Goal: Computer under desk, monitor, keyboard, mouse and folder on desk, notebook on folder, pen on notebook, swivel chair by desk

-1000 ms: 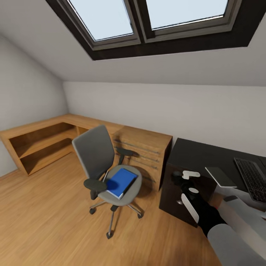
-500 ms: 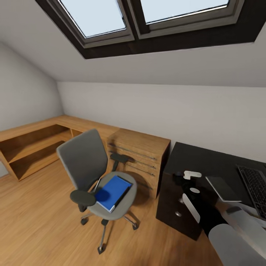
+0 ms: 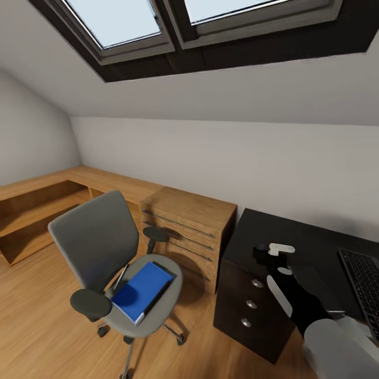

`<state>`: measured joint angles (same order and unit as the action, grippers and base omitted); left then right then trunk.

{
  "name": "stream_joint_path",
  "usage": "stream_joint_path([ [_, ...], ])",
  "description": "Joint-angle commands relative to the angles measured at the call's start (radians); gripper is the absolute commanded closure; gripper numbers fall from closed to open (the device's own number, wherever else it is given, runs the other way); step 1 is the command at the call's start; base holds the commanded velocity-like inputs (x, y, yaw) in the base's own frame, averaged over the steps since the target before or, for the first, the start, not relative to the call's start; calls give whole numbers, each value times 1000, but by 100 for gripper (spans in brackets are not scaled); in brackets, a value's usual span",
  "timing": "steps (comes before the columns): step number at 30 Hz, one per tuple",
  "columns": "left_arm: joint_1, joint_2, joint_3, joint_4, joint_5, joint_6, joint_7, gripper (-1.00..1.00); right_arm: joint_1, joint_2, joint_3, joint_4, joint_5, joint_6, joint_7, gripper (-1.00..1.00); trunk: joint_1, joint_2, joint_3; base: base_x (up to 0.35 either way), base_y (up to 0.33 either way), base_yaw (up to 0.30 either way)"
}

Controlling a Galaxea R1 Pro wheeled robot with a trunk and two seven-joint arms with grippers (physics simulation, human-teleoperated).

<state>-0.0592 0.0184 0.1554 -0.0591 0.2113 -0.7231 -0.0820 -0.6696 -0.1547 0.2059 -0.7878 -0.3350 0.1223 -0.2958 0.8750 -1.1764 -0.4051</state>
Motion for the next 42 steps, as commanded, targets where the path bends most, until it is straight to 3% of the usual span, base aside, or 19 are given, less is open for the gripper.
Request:
stream_joint_path([
  [1,-1,0,4,1,7,-2,-9,-100,-1,-2,4,-2,-10,3,-9,100,1,-1,-1,265,-191,0],
  [23,-1,-1,4,1,7,-5,-9,-100,-1,0,-2,4,-9,62,0,100,1,-1,-1,131,-18,0],
  [42,-1,0,4,1,7,-5,-9,-100,-1,4,1,98,-10,63,3,100,1,-1,-1,101,1,0],
])
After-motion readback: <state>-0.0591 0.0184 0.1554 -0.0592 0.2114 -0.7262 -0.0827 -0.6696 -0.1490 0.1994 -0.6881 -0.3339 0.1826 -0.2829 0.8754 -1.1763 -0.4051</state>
